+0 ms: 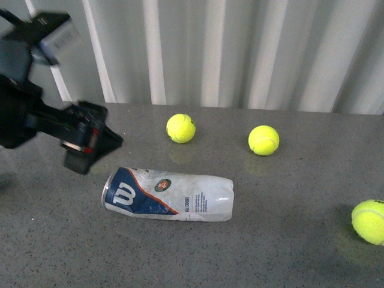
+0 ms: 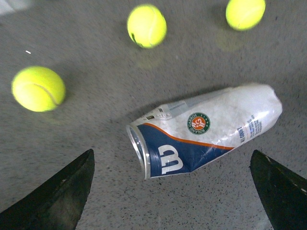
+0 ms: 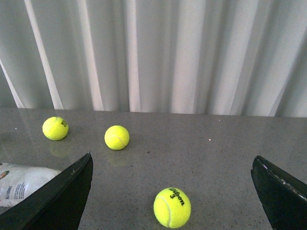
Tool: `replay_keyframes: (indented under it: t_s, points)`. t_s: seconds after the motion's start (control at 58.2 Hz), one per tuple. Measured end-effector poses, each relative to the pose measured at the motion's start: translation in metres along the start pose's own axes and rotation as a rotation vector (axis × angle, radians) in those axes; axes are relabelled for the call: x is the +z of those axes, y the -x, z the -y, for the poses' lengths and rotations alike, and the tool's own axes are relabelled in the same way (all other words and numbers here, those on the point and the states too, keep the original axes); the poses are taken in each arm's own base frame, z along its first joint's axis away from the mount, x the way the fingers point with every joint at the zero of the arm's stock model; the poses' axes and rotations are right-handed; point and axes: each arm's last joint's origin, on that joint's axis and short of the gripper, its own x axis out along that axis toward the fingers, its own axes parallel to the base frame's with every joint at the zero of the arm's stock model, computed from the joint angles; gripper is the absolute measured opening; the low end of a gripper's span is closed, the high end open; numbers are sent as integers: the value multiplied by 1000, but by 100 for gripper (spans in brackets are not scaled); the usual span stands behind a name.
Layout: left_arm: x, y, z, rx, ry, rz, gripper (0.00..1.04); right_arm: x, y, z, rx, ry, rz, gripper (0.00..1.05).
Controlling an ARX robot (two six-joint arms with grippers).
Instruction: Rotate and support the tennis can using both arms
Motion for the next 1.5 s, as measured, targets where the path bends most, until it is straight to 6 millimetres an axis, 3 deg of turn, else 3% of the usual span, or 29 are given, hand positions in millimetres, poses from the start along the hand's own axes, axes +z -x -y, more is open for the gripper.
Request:
replay_keyframes:
  t_s: [0.103, 0.292, 0.585, 0.911, 1.1, 1.289, 1.496]
  points:
    - [-18, -43, -6, -21, 3, -90, 98, 0, 0, 0, 0, 0, 0, 97]
    - [-40, -80, -25, 1, 20, -134, 98, 0, 0, 0, 0, 0, 0, 97]
    - [-42, -100, -56, -28, 175, -115, 98, 0, 0, 0, 0, 0, 0, 97]
    - [-62, -121, -41, -205, 373, -174, 98, 0, 0, 0, 0, 0, 0, 97]
    - [-62, -125, -34, -227, 395, -170, 57, 0, 0, 0, 0, 0, 0, 97]
    - [-60, -123, -34, -234, 396, -168, 27, 0, 0, 0, 0, 0, 0, 97]
    - [-43, -107, -34, -262, 390, -153, 5, 0, 0, 0, 0, 0, 0, 97]
